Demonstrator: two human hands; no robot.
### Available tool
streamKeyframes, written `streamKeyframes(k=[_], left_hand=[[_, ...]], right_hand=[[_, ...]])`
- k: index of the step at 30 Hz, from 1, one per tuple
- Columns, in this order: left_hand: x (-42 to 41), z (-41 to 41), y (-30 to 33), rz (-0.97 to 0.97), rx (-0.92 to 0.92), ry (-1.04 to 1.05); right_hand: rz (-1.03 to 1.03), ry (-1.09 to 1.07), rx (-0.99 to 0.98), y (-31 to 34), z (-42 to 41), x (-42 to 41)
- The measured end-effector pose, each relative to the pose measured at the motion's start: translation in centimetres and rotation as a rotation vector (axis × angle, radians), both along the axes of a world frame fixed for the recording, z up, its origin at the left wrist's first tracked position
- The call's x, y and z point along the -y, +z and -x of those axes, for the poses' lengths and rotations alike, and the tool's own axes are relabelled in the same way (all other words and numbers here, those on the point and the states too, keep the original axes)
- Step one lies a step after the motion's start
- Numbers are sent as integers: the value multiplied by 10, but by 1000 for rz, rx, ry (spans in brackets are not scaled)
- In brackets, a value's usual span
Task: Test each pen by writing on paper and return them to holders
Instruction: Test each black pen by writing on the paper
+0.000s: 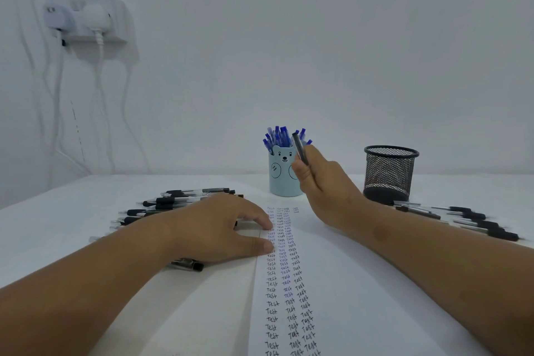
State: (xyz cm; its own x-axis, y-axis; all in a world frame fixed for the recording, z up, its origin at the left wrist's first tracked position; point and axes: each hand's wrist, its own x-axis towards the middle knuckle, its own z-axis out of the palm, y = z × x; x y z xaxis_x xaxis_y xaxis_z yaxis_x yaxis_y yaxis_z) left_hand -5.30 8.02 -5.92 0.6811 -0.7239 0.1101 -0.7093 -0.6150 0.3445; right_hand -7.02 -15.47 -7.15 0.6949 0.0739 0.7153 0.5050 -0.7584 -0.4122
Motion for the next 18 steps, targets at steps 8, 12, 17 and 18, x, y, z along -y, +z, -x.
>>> streamKeyframes(k=[8, 12, 17, 18], left_hand=[[1, 1, 0, 6, 17, -14], [0, 0, 0, 1, 13, -21], [1, 0, -1, 5, 19, -2], [2, 1, -1, 16, 13, 4]], right_hand=[[84, -8, -4, 0, 1, -1], [93, -3, 0, 1, 1, 0], [207, -39, 13, 12, -2, 3], [252, -60, 9, 20, -2, 5]])
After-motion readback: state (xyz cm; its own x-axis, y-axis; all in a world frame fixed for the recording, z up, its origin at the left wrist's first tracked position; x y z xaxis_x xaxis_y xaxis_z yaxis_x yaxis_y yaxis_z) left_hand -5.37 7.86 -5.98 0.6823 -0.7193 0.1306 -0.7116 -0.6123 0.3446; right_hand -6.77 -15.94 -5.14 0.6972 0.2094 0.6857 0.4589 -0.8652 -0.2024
